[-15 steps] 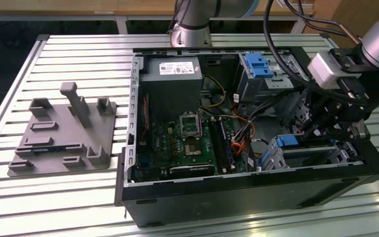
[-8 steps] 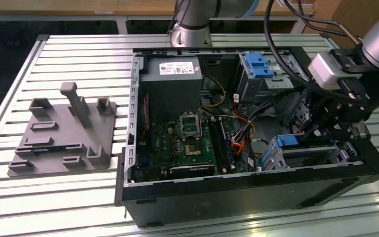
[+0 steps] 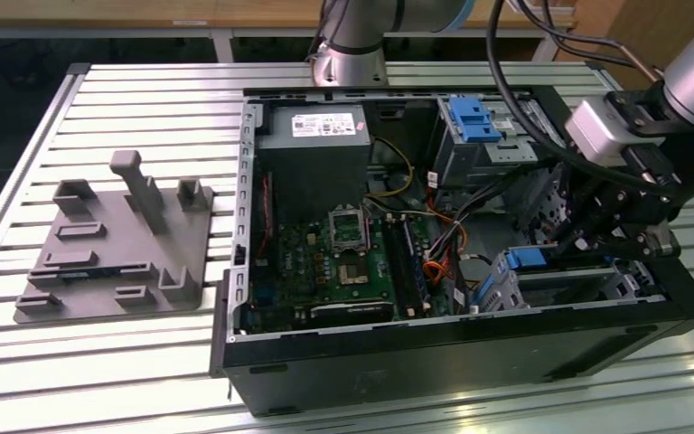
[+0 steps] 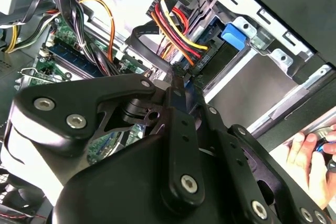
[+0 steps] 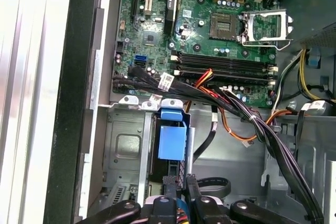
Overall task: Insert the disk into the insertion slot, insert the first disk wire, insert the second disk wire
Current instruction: 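Insert the second disk wire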
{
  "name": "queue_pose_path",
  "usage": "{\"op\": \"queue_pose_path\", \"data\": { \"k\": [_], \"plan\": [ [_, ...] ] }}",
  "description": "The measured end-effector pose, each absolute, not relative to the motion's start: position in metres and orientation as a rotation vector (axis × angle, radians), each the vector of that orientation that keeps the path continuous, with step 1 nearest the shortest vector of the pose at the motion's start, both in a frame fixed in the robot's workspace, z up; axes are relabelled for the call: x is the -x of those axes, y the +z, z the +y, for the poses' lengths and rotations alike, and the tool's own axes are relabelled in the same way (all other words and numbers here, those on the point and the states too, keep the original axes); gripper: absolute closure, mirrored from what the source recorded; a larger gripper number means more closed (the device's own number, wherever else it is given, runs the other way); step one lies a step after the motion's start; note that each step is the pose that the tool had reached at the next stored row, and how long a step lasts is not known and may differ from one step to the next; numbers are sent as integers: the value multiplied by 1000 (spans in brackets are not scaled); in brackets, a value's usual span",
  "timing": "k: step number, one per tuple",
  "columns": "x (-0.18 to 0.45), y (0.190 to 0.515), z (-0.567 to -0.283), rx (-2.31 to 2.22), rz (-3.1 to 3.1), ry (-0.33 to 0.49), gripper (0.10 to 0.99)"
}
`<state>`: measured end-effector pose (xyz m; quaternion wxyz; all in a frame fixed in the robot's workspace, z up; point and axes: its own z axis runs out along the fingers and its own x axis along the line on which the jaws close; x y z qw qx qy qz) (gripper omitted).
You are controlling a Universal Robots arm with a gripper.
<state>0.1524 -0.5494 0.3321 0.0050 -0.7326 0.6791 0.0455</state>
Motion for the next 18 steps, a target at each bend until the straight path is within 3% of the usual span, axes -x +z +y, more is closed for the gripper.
{"op": "queue_pose_path", "data": {
  "k": [18],
  "plan": [
    [-152, 332, -552, 2308, 2101, 153, 890]
  ]
}}
